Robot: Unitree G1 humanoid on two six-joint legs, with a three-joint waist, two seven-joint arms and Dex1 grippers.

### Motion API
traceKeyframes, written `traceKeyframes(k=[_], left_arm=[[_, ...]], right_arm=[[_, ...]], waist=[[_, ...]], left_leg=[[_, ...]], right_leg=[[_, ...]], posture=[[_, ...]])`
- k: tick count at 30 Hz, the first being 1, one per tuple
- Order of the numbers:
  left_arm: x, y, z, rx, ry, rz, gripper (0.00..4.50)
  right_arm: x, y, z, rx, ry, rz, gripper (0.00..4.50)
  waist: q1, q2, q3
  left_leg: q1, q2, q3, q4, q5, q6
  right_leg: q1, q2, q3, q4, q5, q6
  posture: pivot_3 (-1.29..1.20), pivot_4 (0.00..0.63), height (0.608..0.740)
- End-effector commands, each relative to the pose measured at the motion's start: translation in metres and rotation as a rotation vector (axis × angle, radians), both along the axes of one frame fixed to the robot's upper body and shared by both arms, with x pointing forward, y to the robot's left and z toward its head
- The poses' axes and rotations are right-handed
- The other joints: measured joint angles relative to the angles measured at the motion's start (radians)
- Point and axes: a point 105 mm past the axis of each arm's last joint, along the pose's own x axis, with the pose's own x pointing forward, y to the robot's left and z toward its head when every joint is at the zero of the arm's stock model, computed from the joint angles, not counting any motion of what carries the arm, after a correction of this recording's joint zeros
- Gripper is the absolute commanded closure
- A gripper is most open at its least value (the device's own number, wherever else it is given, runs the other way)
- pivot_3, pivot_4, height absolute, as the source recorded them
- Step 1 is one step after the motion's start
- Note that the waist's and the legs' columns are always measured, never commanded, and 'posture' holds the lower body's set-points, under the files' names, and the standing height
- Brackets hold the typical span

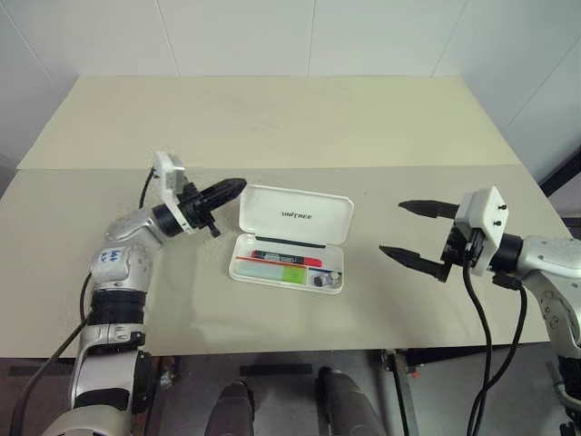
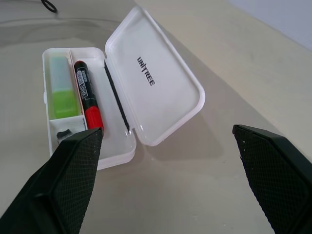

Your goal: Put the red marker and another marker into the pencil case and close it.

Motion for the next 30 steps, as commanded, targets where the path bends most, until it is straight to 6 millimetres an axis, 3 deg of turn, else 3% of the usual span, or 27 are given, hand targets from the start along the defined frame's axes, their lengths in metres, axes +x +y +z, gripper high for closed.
traceKeyframes(k=[1, 4, 9, 16, 21, 25, 30], left_arm=[[-0.002, 0.006, 0.011, -0.029, -0.046, 0.028, 4.47], [0.007, 0.012, 0.008, -0.025, -0.034, 0.103, 4.47], [0.029, 0.016, -0.021, 0.095, 0.059, 0.253, 4.47], [0.04, 0.001, -0.047, 0.184, 0.155, 0.254, 4.47], [0.043, -0.011, -0.048, 0.187, 0.157, 0.209, 4.47], [0.038, -0.025, -0.032, 0.148, 0.095, 0.114, 4.47], [0.027, -0.02, -0.024, 0.15, 0.042, 0.039, 4.47]], right_arm=[[-0.006, 0.002, 0.013, 0.004, -0.052, 0.008, 0.0], [-0.005, 0.002, 0.012, 0.003, -0.049, 0.009, 0.0], [-0.006, 0.002, 0.012, 0.003, -0.047, 0.011, 0.0], [-0.007, 0.004, 0.014, 0.01, -0.054, 0.016, 0.0], [-0.008, 0.006, 0.016, 0.019, -0.059, 0.023, 0.0], [-0.009, 0.009, 0.016, 0.036, -0.058, 0.032, 0.0], [-0.011, 0.01, 0.015, 0.042, -0.053, 0.031, 0.0]], waist=[[0.002, 0.0, 0.0], [0.007, 0.0, 0.0], [0.012, 0.0, 0.0], [0.014, 0.0, 0.0], [0.014, 0.0, 0.0], [0.013, 0.0, 0.0], [0.013, 0.0, 0.0]], left_leg=[[0.0, 0.0, 0.0, 0.0, 0.0, 0.0], [0.0, 0.0, 0.0, 0.001, 0.0, 0.0], [0.0, 0.0, 0.0, 0.001, 0.0, 0.0], [0.0, 0.0, 0.0, 0.0, 0.0, 0.0], [0.0, 0.0, 0.0, 0.0, 0.0, 0.0], [0.0, 0.0, 0.0, 0.0, 0.0, 0.0], [0.0, 0.0, 0.0, 0.0, 0.0, 0.0]], right_leg=[[0.0, 0.0, 0.0, 0.0, 0.0, 0.0], [0.0, 0.0, 0.0, 0.0, 0.0, 0.0], [0.0, 0.0, 0.0, 0.0, 0.0, 0.0], [0.0, 0.0, 0.0, -0.001, 0.0, 0.0], [0.0, 0.0, 0.0, -0.001, 0.0, 0.0], [0.0, 0.0, 0.0, -0.001, 0.0, 0.0], [0.0, 0.0, 0.0, -0.001, 0.0, 0.0]], posture=[[0.0, 0.15, 0.74], [0.0, 0.15, 0.74], [0.0, 0.15, 0.74], [0.0, 0.15, 0.74], [0.0, 0.15, 0.74], [0.0, 0.15, 0.74], [0.0, 0.15, 0.74]])
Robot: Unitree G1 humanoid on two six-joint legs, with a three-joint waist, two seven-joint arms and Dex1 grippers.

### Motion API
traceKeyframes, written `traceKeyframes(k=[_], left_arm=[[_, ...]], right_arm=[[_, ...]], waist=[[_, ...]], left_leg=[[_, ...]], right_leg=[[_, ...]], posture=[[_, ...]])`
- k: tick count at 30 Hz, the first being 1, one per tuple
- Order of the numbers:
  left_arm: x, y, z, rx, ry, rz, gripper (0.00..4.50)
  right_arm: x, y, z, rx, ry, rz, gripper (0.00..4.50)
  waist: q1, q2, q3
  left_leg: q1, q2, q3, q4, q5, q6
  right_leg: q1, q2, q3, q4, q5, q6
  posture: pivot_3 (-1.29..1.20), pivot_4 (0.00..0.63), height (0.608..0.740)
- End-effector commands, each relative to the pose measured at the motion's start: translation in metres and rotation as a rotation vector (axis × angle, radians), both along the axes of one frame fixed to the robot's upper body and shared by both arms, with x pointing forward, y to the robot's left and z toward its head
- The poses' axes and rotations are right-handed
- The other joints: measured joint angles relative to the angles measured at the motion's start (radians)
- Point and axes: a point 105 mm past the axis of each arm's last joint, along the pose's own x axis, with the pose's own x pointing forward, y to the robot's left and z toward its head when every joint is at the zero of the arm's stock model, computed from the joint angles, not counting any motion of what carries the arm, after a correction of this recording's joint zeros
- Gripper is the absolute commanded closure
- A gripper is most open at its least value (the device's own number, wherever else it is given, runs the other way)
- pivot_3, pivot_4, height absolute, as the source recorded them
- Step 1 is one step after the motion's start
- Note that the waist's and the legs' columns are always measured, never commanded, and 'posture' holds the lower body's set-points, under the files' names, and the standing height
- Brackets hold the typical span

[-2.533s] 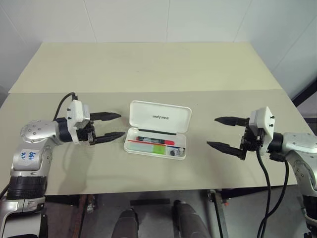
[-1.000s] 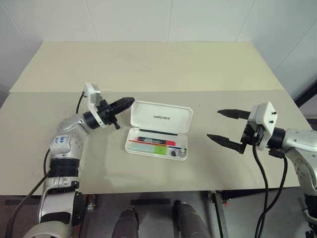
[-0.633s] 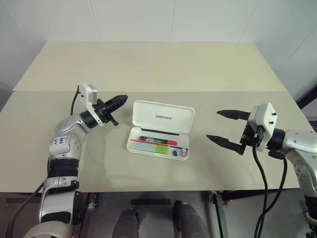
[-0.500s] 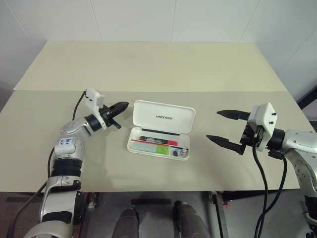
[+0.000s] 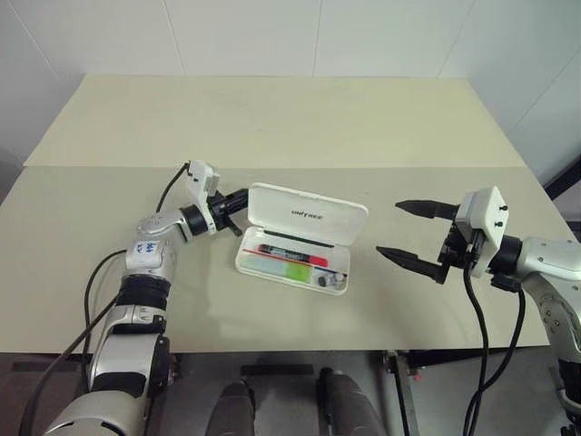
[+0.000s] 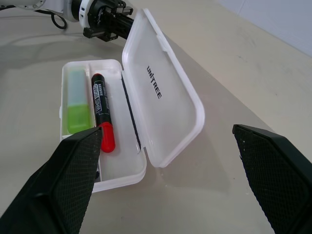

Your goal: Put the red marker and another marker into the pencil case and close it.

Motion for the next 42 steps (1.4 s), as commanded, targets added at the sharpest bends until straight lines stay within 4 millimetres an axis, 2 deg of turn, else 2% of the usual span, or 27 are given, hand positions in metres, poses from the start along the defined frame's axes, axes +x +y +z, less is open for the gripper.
traceKeyframes(k=[1, 9, 14, 17, 21, 24, 27, 31, 37, 42], left_arm=[[-0.01, 0.005, 0.019, -0.011, -0.084, -0.068, 4.47], [-0.031, 0.027, 0.026, 0.083, -0.152, -0.179, 4.47], [-0.042, 0.019, 0.025, 0.156, -0.208, -0.282, 4.47], [-0.058, 0.005, 0.024, 0.196, -0.219, -0.41, 4.47], [-0.079, -0.006, 0.003, 0.337, -0.17, -0.569, 4.47], [-0.082, -0.005, -0.004, 0.372, -0.146, -0.592, 4.47], [-0.088, -0.002, -0.027, 0.475, -0.099, -0.635, 4.47], [-0.086, -0.002, -0.033, 0.484, -0.069, -0.617, 4.47], [-0.069, 0.001, -0.059, 0.61, -0.009, -0.512, 4.47], [-0.064, -0.005, -0.058, 0.611, -0.015, -0.505, 4.47]], right_arm=[[-0.005, 0.001, 0.009, 0.016, -0.039, 0.002, 0.0], [-0.006, 0.002, 0.007, 0.029, -0.033, 0.001, 0.0], [-0.006, 0.002, 0.008, 0.036, -0.033, -0.001, 0.0], [-0.005, 0.0, 0.012, 0.057, -0.037, -0.012, 0.0], [-0.006, 0.001, 0.022, 0.1, -0.046, -0.008, 0.0], [-0.006, 0.002, 0.025, 0.114, -0.045, -0.004, 0.0], [-0.008, 0.01, 0.044, 0.18, -0.073, 0.026, 0.0], [-0.01, 0.015, 0.05, 0.2, -0.075, 0.041, 0.0], [-0.016, 0.029, 0.056, 0.19, -0.106, 0.076, 0.0], [-0.017, 0.032, 0.055, 0.195, -0.111, 0.076, 0.0]], waist=[[0.0, 0.0, 0.0], [-0.001, 0.0, 0.0], [0.003, 0.0, 0.0], [0.001, 0.0, 0.0], [0.0, 0.0, 0.0], [-0.002, 0.0, 0.0], [-0.008, 0.0, 0.0], [-0.004, 0.0, 0.0], [0.002, 0.001, -0.001], [-0.001, 0.001, -0.002]], left_leg=[[0.0, 0.0, 0.0, 0.0, 0.0, 0.0], [0.0, 0.0, 0.0, 0.0, 0.0, 0.0], [0.0, 0.0, 0.0, 0.001, 0.0, 0.0], [-0.001, 0.0, 0.0, 0.0, 0.0, 0.0], [0.0, 0.0, 0.0, 0.0, 0.0, 0.0], [0.0, 0.0, 0.0, 0.0, 0.0, 0.0], [0.0, 0.0, 0.0, 0.001, 0.0, 0.0], [0.0, 0.0, 0.0, 0.001, 0.0, 0.001], [0.0, 0.0, 0.0, 0.001, 0.0, 0.001], [0.002, 0.0, 0.0, 0.002, 0.001, 0.002]], right_leg=[[0.0, 0.0, 0.0, 0.0, 0.0, 0.0], [0.0, 0.0, 0.0, 0.0, 0.0, 0.0], [0.0, 0.0, 0.0, 0.0, -0.002, -0.003], [0.0, 0.0, 0.0, 0.0, -0.002, -0.003], [0.0, 0.0, 0.0, 0.0, -0.001, -0.002], [0.0, 0.0, 0.0, 0.0, -0.002, -0.005], [0.0, 0.0, 0.0, 0.0, -0.006, -0.012], [0.0, 0.0, 0.001, 0.001, -0.007, -0.013], [0.0, 0.0, 0.001, 0.0, -0.007, -0.013], [0.003, 0.0, 0.001, 0.0, -0.008, -0.015]], posture=[[0.0, 0.15, 0.74], [0.0, 0.15, 0.74], [0.0, 0.15, 0.74], [0.0, 0.15, 0.74], [0.0, 0.15, 0.74], [0.0, 0.15, 0.74], [0.0, 0.15, 0.74], [0.0, 0.15, 0.74], [0.0, 0.15, 0.74], [0.0, 0.15, 0.74]])
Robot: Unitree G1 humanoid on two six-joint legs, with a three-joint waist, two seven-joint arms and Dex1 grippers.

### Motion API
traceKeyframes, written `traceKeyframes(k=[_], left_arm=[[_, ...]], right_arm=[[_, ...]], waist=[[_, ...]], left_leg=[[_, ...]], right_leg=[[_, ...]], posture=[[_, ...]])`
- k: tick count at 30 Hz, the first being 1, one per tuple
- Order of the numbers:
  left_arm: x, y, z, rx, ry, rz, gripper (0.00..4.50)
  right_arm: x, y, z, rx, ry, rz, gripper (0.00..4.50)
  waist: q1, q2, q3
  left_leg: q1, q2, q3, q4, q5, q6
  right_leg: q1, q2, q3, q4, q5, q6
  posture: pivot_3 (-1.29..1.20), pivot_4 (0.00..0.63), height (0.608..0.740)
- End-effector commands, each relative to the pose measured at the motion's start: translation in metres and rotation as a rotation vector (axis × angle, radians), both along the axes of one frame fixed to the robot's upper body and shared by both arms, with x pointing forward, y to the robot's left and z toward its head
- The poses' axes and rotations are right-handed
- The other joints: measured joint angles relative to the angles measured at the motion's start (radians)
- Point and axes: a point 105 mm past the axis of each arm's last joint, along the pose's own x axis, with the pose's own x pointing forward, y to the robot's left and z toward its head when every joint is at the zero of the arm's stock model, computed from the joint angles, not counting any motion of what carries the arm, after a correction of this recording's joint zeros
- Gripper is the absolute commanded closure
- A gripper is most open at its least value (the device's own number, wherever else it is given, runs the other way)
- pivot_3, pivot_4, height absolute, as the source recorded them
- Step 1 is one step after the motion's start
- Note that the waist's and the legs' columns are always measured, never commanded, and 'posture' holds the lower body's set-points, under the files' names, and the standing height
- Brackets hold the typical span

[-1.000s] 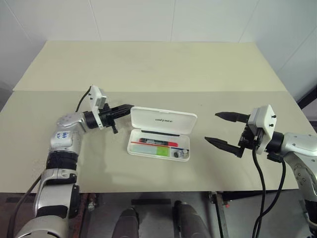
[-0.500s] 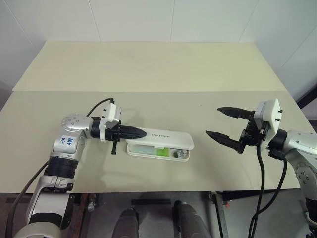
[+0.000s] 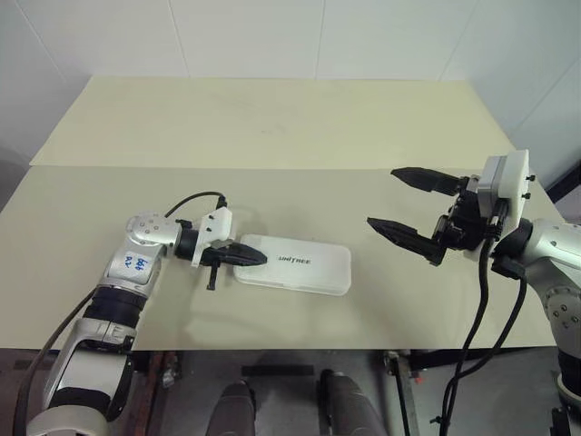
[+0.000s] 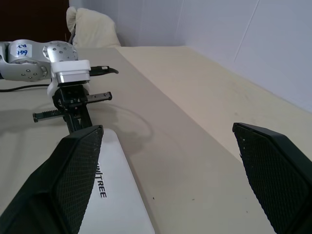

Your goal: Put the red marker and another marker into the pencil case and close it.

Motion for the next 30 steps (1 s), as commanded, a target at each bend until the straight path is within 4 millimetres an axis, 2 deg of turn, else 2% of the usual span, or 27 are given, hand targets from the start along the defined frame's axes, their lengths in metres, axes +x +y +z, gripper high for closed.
traceKeyframes(k=[1, 10, 15, 20, 22, 25, 27, 30], left_arm=[[0.002, 0.001, -0.02, 0.079, 0.046, 0.03, 4.47], [-0.011, -0.012, -0.021, 0.132, 0.08, -0.074, 4.47], [-0.013, -0.02, -0.017, 0.078, 0.091, -0.063, 4.47], [-0.01, -0.015, 0.016, -0.128, 0.085, 0.001, 4.47], [-0.011, -0.011, 0.035, -0.236, 0.04, 0.002, 4.47], [-0.009, -0.006, 0.052, -0.306, -0.011, 0.038, 4.47], [-0.006, 0.01, 0.066, -0.341, -0.067, 0.12, 4.47], [-0.008, 0.027, 0.084, -0.392, -0.11, 0.187, 3.93]], right_arm=[[-0.006, 0.007, 0.006, 0.008, -0.04, 0.018, 0.0], [-0.003, 0.009, 0.002, 0.014, -0.045, 0.011, 0.0], [0.001, 0.01, -0.001, 0.019, -0.036, 0.014, 0.0], [0.007, 0.009, -0.006, 0.023, -0.02, 0.022, 0.0], [0.009, 0.009, -0.007, 0.019, -0.018, 0.025, 0.0], [0.011, 0.005, -0.008, 0.017, -0.014, 0.027, 0.0], [0.013, 0.002, -0.01, 0.007, -0.007, 0.028, 0.0], [0.015, -0.004, -0.016, -0.021, 0.008, 0.018, 0.0]], waist=[[0.0, 0.0, 0.0], [0.0, 0.0, 0.0], [0.001, 0.0, 0.0], [-0.001, 0.0, 0.0], [-0.004, 0.0, 0.0], [-0.003, 0.0, 0.0], [-0.002, 0.0, 0.0], [-0.006, 0.0, 0.0]], left_leg=[[0.0, 0.0, 0.0, 0.0, 0.0, 0.0], [-0.001, 0.0, 0.0, -0.001, 0.002, 0.002], [-0.001, 0.0, 0.0, -0.002, 0.001, 0.002], [-0.001, 0.0, 0.0, -0.001, 0.001, 0.002], [-0.002, 0.0, 0.0, -0.001, 0.001, 0.002], [-0.003, 0.0, 0.0, -0.002, 0.001, 0.002], [-0.003, 0.0, 0.0, -0.002, 0.001, 0.002], [-0.003, 0.0, 0.0, -0.002, 0.001, 0.002]], right_leg=[[0.0, 0.0, 0.0, 0.0, 0.0, 0.0], [0.0, 0.0, 0.0, -0.002, 0.002, -0.002], [0.0, 0.0, 0.0, -0.002, 0.002, -0.002], [-0.001, 0.0, 0.0, -0.002, 0.002, -0.001], [-0.002, 0.0, 0.0, -0.002, 0.002, -0.001], [-0.003, 0.0, 0.0, -0.001, 0.002, -0.001], [-0.003, 0.0, 0.0, -0.001, 0.003, 0.0], [-0.003, 0.0, 0.0, -0.001, 0.003, 0.001]], posture=[[0.0, 0.15, 0.74], [0.0, 0.15, 0.74], [0.0, 0.15, 0.74], [0.0, 0.15, 0.74], [0.0, 0.15, 0.74], [0.0, 0.15, 0.74], [0.0, 0.15, 0.74], [0.0, 0.15, 0.74]])
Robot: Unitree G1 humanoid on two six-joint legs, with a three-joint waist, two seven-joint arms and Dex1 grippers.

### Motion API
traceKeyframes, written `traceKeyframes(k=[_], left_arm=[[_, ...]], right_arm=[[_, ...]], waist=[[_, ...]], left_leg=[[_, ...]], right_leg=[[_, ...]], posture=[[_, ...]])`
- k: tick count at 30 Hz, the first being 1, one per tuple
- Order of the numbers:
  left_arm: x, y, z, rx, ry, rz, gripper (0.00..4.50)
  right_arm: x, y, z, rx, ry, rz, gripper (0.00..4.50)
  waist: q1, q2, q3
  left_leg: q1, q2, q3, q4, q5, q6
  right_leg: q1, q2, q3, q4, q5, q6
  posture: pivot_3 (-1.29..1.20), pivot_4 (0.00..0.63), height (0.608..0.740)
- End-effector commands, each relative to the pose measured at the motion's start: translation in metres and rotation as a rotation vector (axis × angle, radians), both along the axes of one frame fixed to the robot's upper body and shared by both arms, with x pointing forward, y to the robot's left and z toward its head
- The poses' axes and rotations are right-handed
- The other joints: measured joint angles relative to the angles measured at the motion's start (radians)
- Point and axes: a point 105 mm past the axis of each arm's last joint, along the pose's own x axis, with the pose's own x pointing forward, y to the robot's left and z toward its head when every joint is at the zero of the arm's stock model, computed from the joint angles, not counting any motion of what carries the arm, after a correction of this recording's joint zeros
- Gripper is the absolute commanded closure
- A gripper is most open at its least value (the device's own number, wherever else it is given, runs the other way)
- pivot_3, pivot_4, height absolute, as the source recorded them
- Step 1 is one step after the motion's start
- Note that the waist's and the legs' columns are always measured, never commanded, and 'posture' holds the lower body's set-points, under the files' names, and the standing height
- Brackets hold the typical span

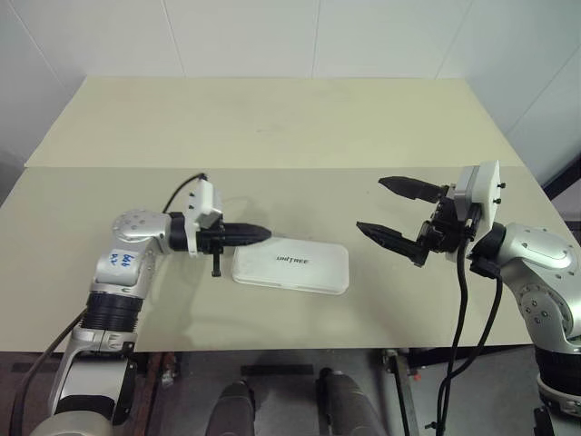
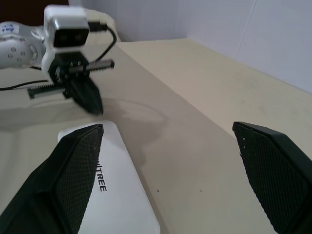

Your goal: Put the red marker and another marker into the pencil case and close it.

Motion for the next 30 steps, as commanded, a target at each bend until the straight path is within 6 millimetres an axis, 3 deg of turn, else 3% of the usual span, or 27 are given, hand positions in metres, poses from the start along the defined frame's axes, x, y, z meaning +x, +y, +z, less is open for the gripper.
traceKeyframes(k=[1, 6, 11, 24, 30], left_arm=[[-0.006, 0.018, 0.028, -0.059, -0.079, 0.065, 3.53], [-0.014, 0.019, 0.031, -0.069, -0.069, 0.066, 1.85], [-0.019, 0.018, 0.031, -0.077, -0.07, 0.049, 0.06], [0.005, 0.012, 0.037, -0.099, -0.153, 0.101, 0.06], [0.0, 0.01, 0.031, -0.058, -0.104, 0.042, 0.06]], right_arm=[[0.0, -0.009, 0.005, -0.032, -0.037, -0.011, 0.0], [0.001, -0.018, 0.005, -0.043, -0.034, -0.029, 0.0], [-0.002, -0.017, 0.023, -0.018, -0.1, -0.036, 0.0], [-0.006, -0.056, 0.004, -0.118, -0.027, -0.129, 0.0], [-0.018, -0.058, 0.0, -0.126, -0.019, -0.144, 0.0]], waist=[[-0.001, 0.0, 0.0], [0.003, 0.0, 0.0], [0.003, 0.0, 0.0], [0.006, 0.0, 0.0], [0.003, 0.0, 0.0]], left_leg=[[0.0, 0.0, 0.0, 0.0, 0.0, 0.0], [0.0, 0.0, 0.0, 0.0, -0.001, -0.001], [0.0, 0.0, 0.0, 0.0, -0.001, -0.001], [0.0, 0.0, 0.0, 0.0, -0.001, -0.002], [0.0, 0.0, 0.0, 0.0, -0.001, -0.002]], right_leg=[[0.0, 0.0, 0.0, 0.0, 0.0, 0.0], [0.0, 0.0, 0.0, 0.0, 0.0, 0.0], [0.0, 0.0, 0.0, 0.0, 0.0, -0.001], [0.0, 0.0, 0.0, -0.002, -0.001, -0.002], [0.0, 0.0, 0.0, -0.001, 0.001, 0.002]], posture=[[0.0, 0.15, 0.74], [0.0, 0.15, 0.74], [0.0, 0.15, 0.74], [0.0, 0.15, 0.74], [0.0, 0.15, 0.74]])
